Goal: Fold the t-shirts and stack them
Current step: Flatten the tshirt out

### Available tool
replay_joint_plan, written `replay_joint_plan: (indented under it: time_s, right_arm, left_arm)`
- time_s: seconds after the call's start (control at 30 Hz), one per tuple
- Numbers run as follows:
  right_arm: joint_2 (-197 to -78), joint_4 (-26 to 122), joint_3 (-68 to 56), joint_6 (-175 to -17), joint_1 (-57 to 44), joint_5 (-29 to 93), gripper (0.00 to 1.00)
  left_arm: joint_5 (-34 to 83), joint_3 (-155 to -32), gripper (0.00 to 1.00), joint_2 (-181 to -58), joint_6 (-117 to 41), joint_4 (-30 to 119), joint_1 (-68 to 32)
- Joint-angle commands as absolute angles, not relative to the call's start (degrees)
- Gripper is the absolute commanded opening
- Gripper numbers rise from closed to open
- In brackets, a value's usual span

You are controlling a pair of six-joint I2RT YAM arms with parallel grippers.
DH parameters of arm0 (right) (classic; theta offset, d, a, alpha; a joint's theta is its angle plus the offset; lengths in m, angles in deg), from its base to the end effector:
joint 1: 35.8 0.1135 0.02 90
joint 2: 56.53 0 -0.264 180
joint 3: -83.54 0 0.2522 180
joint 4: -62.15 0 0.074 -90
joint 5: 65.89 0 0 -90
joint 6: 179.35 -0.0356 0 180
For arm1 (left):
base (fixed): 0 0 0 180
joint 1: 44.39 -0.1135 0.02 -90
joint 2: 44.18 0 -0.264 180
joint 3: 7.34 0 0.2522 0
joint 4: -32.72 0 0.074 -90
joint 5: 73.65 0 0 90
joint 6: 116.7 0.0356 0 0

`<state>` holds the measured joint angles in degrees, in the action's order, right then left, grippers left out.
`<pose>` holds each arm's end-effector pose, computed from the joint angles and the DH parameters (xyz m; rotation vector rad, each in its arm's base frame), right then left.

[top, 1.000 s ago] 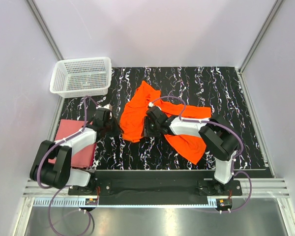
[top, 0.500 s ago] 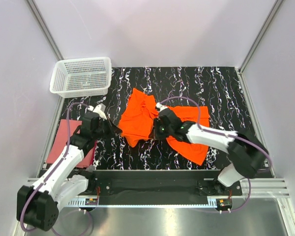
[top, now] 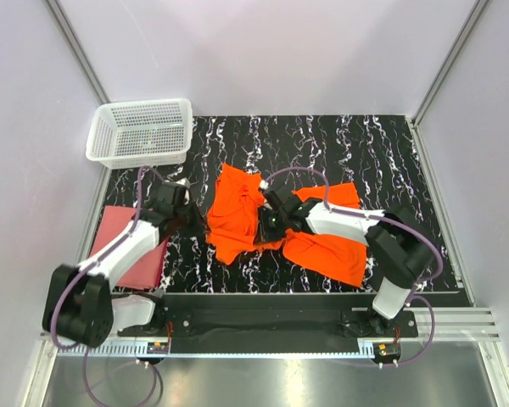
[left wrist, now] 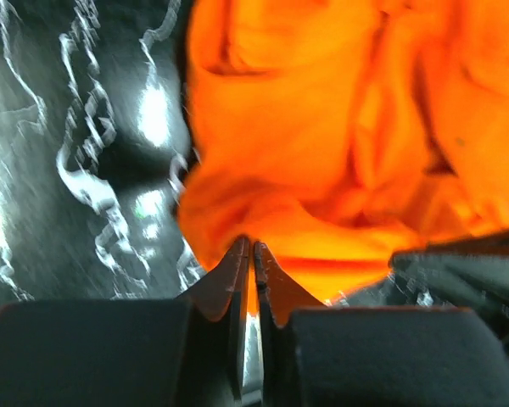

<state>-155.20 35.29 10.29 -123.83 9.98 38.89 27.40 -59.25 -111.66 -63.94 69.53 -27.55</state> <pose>0.2403 0.2600 0.1805 -0.3808 2.6467 0.8530 0.2166 -0.0727 0.2034 -0.3722 2.5471 -0.6200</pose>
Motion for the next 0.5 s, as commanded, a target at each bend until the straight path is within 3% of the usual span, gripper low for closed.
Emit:
replay_joint_plan:
  time_s: [0.0, 0.13, 0.2, 0.33, 0.4, 0.47]
  right_arm:
    - [-156.46, 30.82, 6.42, -122.05, 9.29, 37.49, 0.05]
    - [-159.0, 29.85, 4.21, -120.64, 6.92, 37.46, 0.05]
    - [-160.93, 29.33, 2.99, -119.94, 5.43, 38.51, 0.08]
    - [-160.42, 28.71, 3.24, -118.62, 4.72, 38.79, 0.13]
    - [-158.85, 28.27, 3.51, -118.53, 4.63, 39.05, 0.22]
    - [-157.52, 27.92, 3.68, -118.26, 4.72, 40.27, 0.33]
  left_arm:
    - [20.06, -67.32, 0.1, -118.96, -59.41, 67.23, -28.04]
    - [19.34, -72.59, 0.14, -124.59, -57.82, 66.44, -27.87]
    - [19.16, -74.79, 0.21, -127.31, -57.38, 66.61, -27.87]
    - [17.06, -73.75, 0.32, -122.62, -56.94, 67.31, -27.6]
    - [17.05, -71.39, 0.46, -118.47, -56.41, 67.23, -26.47]
    - [18.88, -68.67, 0.51, -113.63, -55.88, 67.4, -25.15]
